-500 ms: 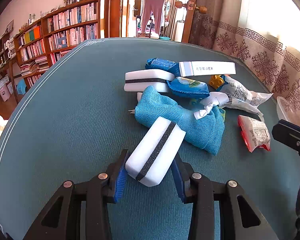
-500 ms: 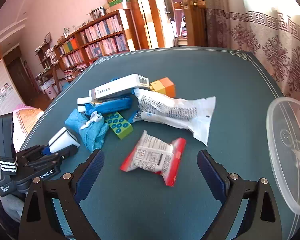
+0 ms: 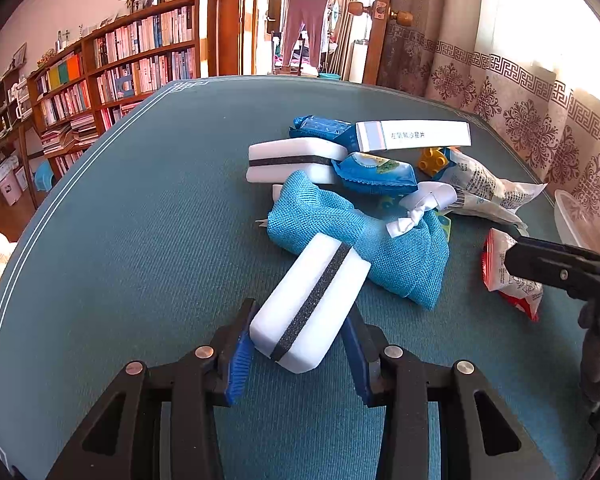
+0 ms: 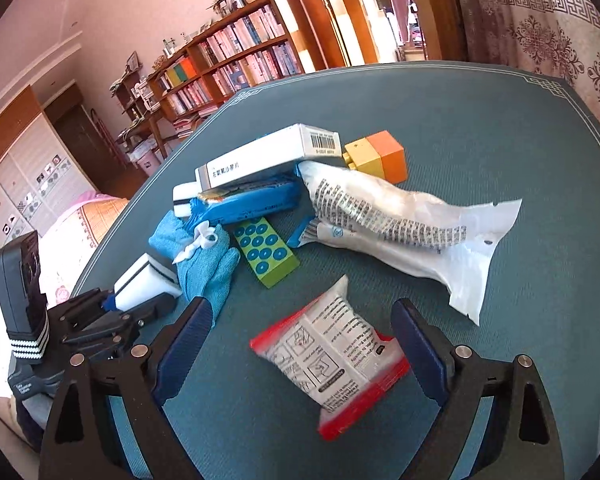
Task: Organize objects
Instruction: 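Grasp the red-and-white snack packet with the right tool while left holds white sponge, then carry the packet and sponge into the clear bowl and open both tools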
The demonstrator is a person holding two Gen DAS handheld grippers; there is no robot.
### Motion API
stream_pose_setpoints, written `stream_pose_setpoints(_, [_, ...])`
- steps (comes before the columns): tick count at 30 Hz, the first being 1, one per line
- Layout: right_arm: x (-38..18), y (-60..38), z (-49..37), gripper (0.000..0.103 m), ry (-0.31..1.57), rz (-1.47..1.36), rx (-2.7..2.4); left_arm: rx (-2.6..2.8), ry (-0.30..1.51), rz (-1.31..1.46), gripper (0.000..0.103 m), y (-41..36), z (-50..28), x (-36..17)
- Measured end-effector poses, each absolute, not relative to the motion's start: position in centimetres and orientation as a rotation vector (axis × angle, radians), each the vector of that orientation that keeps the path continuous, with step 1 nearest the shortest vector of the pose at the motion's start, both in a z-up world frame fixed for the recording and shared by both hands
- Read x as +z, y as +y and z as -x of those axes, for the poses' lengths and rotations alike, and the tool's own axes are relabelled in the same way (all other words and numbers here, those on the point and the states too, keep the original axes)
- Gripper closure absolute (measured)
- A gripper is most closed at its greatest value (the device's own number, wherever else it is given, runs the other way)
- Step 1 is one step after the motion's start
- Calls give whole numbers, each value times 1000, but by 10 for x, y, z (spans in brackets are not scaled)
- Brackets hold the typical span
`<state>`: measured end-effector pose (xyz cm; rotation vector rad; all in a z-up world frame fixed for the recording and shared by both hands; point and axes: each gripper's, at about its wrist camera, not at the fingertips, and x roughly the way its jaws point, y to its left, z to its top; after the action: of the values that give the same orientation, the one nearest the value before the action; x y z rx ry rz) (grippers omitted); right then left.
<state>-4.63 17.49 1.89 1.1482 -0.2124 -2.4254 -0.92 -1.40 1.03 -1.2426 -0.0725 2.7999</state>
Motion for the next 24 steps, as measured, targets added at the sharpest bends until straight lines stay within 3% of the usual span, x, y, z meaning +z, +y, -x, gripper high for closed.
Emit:
stream_pose_setpoints(7, [15, 174, 17, 13, -149, -1173, -2447, 2800, -66, 1243, 60, -14, 9, 10])
stream_pose_setpoints(16, [10, 164, 19, 36, -46, -1212, -2585, 2805, -42, 1244, 57, -12, 9, 10])
stream_pose_setpoints(19, [9, 161, 19, 51, -26, -1213, -2623, 2802, -45, 1242, 58, -12, 9, 11])
stream_pose_setpoints(24, [10, 162, 13, 56, -68, -1212, -2641, 2792, -49, 1236, 59, -14, 9, 11])
